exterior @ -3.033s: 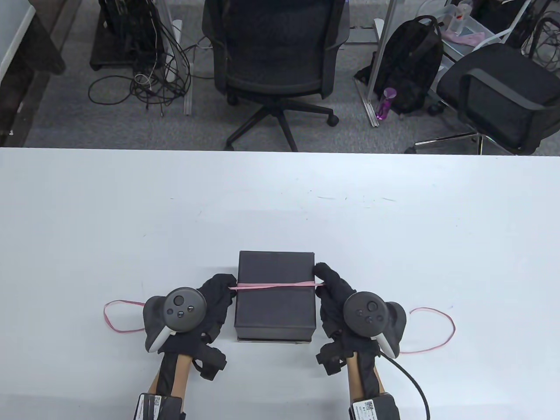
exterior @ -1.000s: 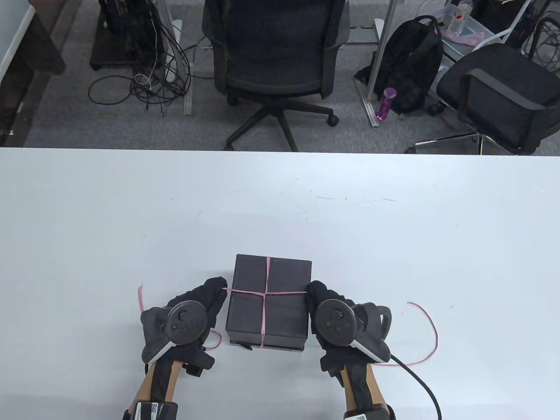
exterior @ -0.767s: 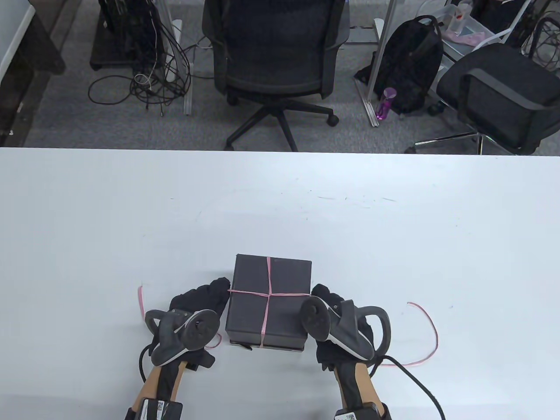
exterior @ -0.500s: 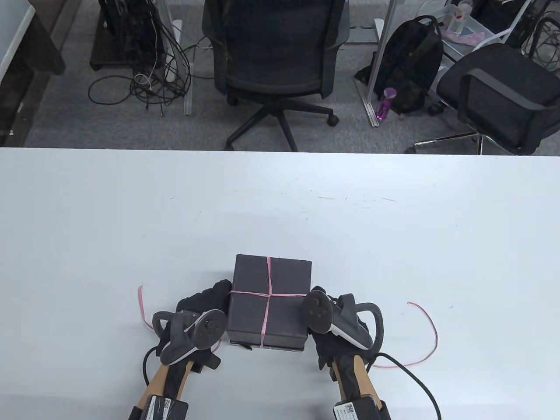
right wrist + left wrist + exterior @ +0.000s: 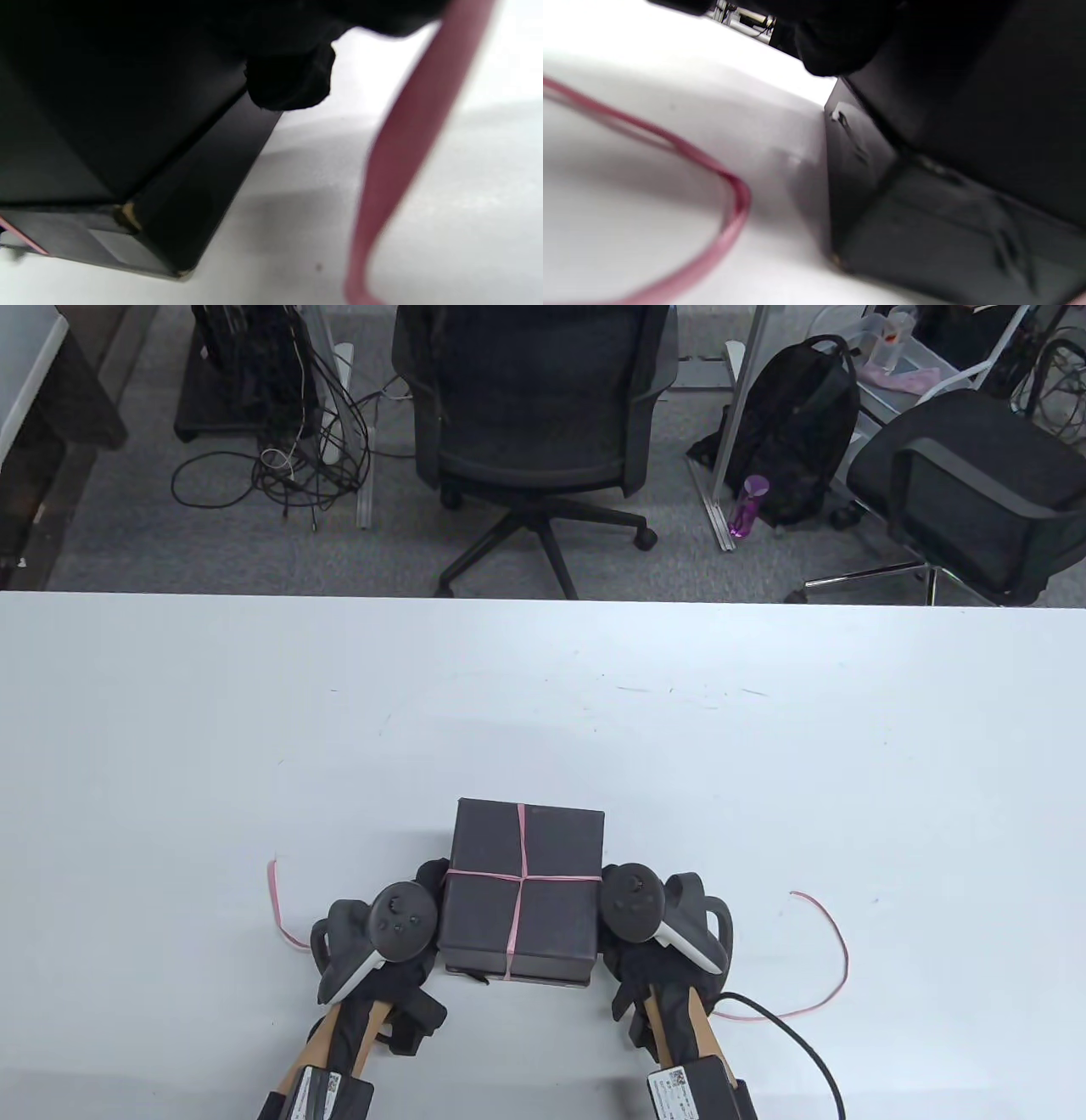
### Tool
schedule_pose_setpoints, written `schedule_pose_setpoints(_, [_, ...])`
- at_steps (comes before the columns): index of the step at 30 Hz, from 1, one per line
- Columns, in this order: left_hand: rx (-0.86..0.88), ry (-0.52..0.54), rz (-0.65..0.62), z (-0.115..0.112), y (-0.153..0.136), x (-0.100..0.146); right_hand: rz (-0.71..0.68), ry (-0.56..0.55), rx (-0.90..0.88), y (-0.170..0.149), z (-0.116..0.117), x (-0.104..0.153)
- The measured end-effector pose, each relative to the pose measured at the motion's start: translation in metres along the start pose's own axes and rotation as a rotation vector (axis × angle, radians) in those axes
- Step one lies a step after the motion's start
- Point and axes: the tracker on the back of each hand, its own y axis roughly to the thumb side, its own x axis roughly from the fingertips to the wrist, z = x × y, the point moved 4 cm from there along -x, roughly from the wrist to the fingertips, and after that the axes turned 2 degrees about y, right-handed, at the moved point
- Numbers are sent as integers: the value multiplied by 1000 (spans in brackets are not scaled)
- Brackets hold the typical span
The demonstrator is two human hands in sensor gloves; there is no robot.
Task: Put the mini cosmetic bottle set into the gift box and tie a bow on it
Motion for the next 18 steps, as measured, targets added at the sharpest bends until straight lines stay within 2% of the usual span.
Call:
schedule_pose_setpoints(14, [-1, -114, 79, -22, -10, -5, 35, 84, -114, -11, 23, -10])
schedule_pose_setpoints(18, [9, -126, 89, -24, -11, -5, 42, 68, -121, -15, 26, -12])
